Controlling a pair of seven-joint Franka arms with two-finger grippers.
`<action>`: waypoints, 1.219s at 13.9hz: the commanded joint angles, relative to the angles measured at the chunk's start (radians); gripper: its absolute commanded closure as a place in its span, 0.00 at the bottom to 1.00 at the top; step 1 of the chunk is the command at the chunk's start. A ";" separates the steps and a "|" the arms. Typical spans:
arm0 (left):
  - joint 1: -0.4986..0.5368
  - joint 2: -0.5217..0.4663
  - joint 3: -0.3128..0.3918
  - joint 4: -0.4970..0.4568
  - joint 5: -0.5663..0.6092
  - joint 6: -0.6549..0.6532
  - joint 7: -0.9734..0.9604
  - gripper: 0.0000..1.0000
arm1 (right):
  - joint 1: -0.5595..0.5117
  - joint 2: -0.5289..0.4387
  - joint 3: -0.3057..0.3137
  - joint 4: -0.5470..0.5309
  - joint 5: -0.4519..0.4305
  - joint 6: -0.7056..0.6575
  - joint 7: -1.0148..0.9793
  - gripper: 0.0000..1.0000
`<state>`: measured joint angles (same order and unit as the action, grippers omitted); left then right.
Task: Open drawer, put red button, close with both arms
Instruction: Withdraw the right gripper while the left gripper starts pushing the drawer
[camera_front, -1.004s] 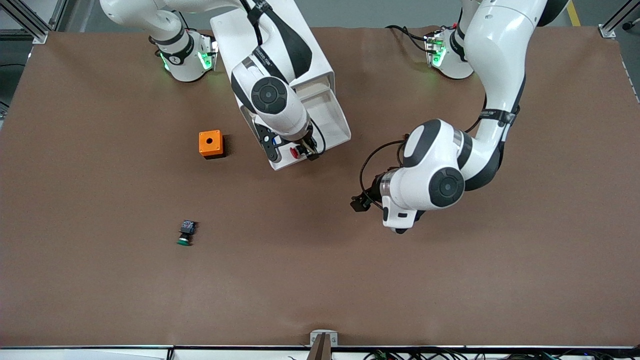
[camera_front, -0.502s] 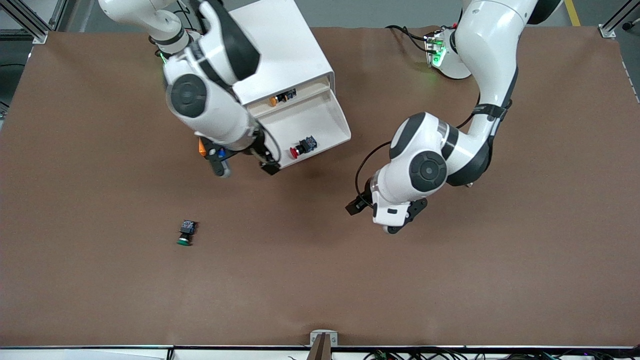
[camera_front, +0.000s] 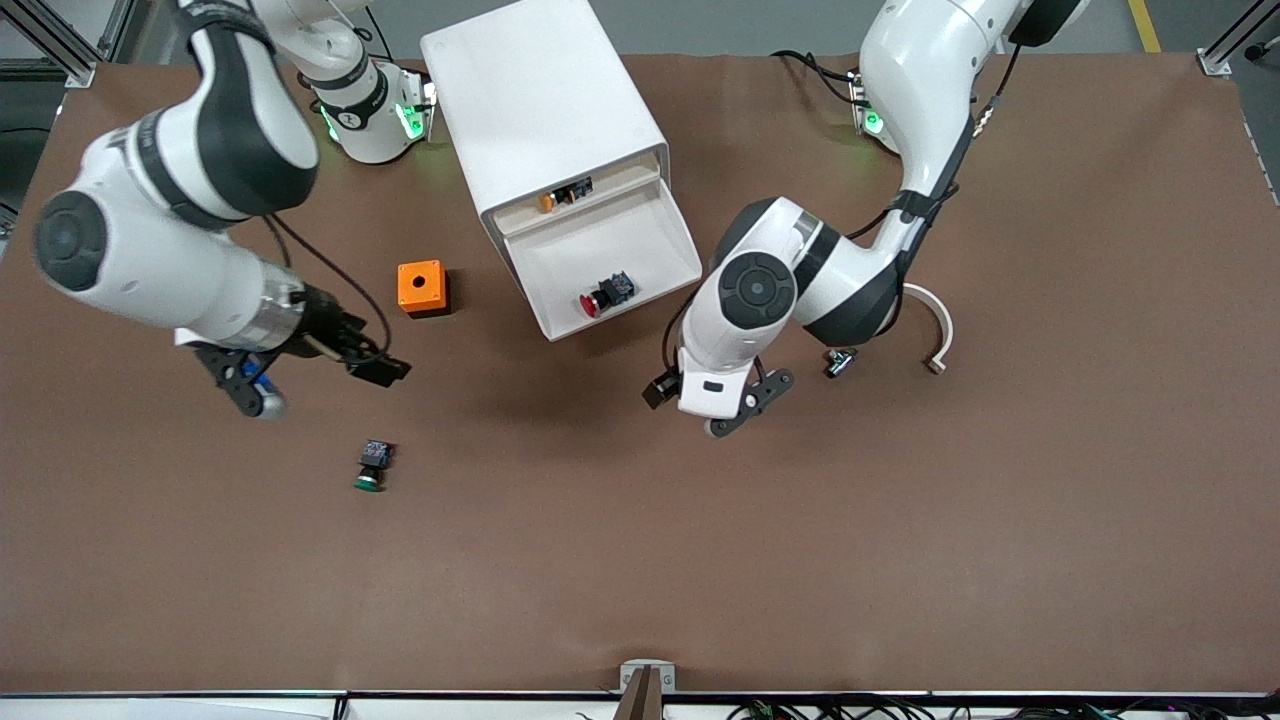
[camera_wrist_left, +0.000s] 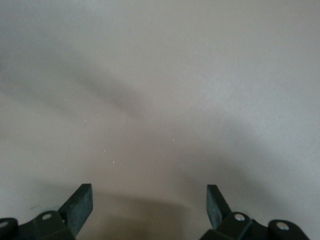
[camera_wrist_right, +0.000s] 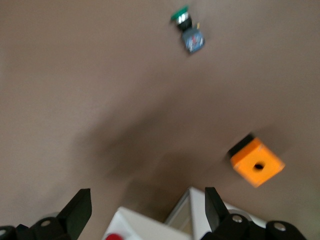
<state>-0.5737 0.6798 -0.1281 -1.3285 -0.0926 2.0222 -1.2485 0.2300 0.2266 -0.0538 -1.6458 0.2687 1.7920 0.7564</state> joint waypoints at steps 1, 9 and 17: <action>-0.035 0.004 0.008 -0.005 0.037 0.016 -0.023 0.00 | -0.101 -0.012 0.020 0.003 -0.061 -0.052 -0.211 0.00; -0.126 0.012 0.007 -0.020 0.097 0.016 -0.039 0.00 | -0.297 -0.076 0.020 -0.003 -0.247 -0.065 -0.719 0.00; -0.198 0.020 0.002 -0.023 0.082 0.012 -0.040 0.00 | -0.285 -0.190 0.031 -0.005 -0.269 -0.103 -0.758 0.00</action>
<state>-0.7638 0.7049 -0.1289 -1.3467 -0.0212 2.0262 -1.2653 -0.0567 0.0514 -0.0302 -1.6383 0.0304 1.6885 0.0082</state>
